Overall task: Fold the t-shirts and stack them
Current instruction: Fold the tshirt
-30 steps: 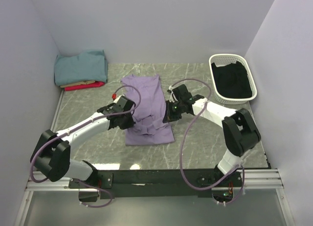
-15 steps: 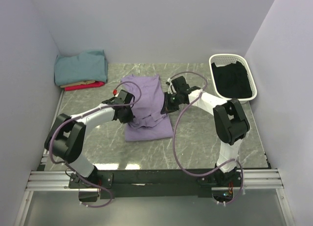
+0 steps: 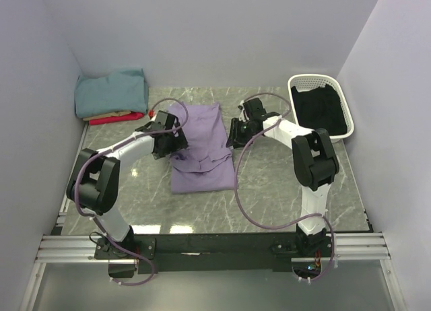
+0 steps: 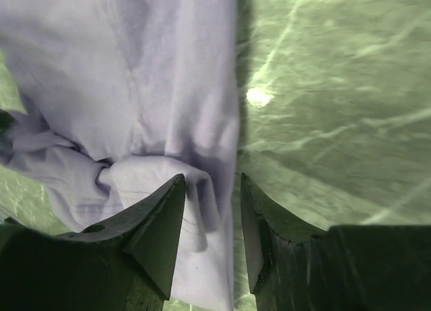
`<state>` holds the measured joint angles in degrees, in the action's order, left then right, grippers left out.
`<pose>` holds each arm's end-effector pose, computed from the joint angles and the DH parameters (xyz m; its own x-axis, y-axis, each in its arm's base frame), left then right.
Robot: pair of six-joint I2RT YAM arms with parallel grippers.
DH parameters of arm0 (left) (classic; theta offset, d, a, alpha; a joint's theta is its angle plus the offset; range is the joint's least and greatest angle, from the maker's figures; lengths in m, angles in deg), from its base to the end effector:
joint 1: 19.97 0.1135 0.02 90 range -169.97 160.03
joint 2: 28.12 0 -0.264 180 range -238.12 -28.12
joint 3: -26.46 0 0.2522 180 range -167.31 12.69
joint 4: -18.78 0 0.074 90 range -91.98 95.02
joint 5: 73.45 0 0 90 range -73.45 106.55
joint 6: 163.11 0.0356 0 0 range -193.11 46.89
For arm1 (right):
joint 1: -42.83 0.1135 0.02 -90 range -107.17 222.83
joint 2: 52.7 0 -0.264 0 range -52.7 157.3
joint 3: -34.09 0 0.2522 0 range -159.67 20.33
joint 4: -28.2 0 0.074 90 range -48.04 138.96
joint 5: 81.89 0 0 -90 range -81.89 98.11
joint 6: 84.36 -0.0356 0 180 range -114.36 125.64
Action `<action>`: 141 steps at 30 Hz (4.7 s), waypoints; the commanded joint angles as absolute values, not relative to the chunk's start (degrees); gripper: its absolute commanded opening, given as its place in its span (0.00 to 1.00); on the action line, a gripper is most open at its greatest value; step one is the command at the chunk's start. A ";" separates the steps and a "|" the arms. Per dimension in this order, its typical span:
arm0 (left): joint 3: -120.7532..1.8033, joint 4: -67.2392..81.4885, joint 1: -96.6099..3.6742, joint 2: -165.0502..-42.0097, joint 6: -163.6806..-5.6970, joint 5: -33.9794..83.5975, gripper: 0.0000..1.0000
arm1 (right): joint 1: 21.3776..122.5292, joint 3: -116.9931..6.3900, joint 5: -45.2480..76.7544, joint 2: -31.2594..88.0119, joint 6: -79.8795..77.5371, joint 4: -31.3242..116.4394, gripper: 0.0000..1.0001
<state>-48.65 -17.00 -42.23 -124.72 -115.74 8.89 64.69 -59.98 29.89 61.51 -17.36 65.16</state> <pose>0.3203 -0.1260 0.1914 -0.7819 -0.4052 -0.4737 -0.3001 0.9107 -0.2837 0.3878 0.1698 0.1776 -0.9255 0.0197 -0.3783 -0.1860 0.8464 0.4990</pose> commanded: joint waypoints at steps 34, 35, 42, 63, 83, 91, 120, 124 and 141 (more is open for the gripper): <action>-33.36 -3.25 -43.00 -109.86 -119.59 14.90 0.99 | 72.88 -47.34 37.73 42.13 -18.62 62.18 0.48; -33.10 -2.20 -43.17 -109.60 -119.78 13.40 0.99 | 72.71 -47.43 37.64 42.13 -18.61 62.35 0.48; -30.64 2.21 -43.78 -110.48 -122.06 8.12 1.00 | 72.80 -47.25 37.47 42.74 -18.26 62.62 0.48; -31.42 8.89 -46.34 -113.73 -123.91 2.14 0.94 | 72.80 -45.32 37.12 43.62 -18.09 61.39 0.48; -43.98 9.24 -46.25 -119.61 -120.22 2.92 0.93 | 72.80 -43.92 36.59 44.76 -18.17 60.95 0.48; -46.02 8.10 -46.25 -121.64 -118.55 5.12 0.84 | 72.80 -43.83 35.71 44.94 -17.74 61.65 0.48; -31.51 3.35 -46.25 -111.00 -126.46 1.25 0.82 | 72.80 -42.77 36.85 45.38 -17.74 60.68 0.49; -31.34 4.49 -46.25 -111.44 -126.46 1.61 0.80 | 72.89 -42.95 37.11 45.91 -17.74 60.77 0.49; -31.25 5.20 -46.25 -110.57 -126.46 -0.59 0.06 | 72.88 -42.95 36.68 46.08 -17.47 60.86 0.49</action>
